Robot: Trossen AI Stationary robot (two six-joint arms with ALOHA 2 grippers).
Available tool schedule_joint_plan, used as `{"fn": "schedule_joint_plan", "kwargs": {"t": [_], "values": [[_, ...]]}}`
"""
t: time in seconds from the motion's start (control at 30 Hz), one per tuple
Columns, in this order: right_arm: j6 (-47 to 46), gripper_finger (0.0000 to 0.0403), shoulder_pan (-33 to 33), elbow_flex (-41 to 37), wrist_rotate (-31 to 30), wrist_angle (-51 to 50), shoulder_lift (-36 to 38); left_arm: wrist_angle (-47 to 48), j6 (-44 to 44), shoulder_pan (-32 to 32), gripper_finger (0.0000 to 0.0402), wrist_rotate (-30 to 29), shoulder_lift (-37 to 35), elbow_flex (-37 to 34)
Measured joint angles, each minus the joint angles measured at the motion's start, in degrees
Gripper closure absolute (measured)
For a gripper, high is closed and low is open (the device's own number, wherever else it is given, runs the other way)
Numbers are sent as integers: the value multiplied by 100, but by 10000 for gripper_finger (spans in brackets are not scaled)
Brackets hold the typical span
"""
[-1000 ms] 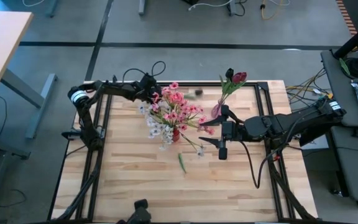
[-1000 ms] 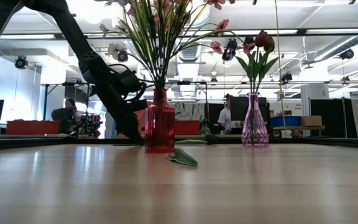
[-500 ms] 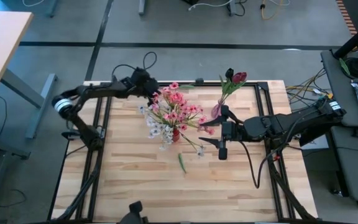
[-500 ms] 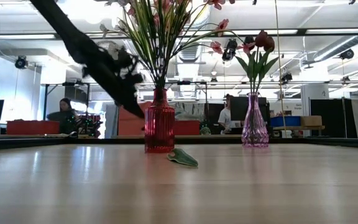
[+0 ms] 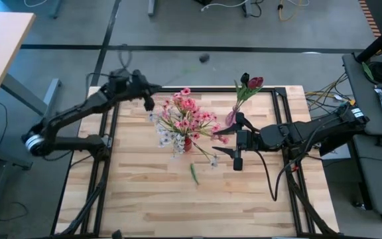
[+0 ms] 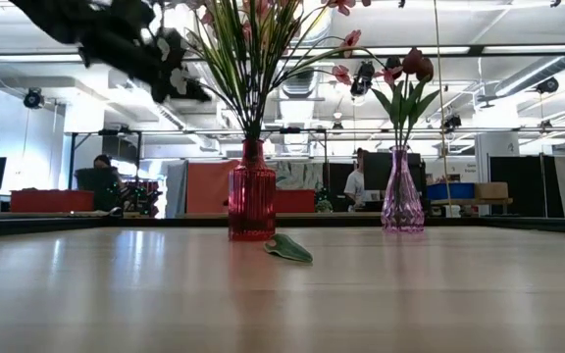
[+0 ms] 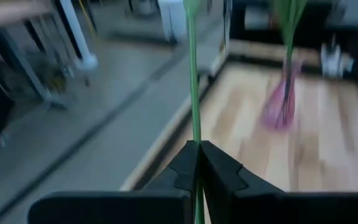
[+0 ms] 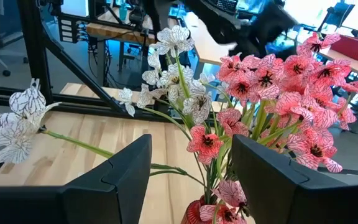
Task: Sort flowers into vase by color
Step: Put the black tulip into the violet vase
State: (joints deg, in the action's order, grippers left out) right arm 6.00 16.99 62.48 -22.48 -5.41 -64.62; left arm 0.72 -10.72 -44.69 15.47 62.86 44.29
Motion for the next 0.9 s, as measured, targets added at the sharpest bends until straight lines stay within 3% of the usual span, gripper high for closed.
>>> {"fn": "schedule_joint_plan", "kwargs": {"t": [0.33,0.53,0.7,0.9], "values": [[139,188,-2,-2,-2,150,0,-130,127,7,401,62,-1517,494],[831,188,-68,-2,0,1212,0,-879,802,147,401,1499,-1934,515],[1481,188,-415,-2,21,2582,0,-1496,1275,681,401,1665,-1949,511],[1127,188,-1196,410,1242,2808,-85,-1854,1288,1410,401,1259,-1701,511]]}}
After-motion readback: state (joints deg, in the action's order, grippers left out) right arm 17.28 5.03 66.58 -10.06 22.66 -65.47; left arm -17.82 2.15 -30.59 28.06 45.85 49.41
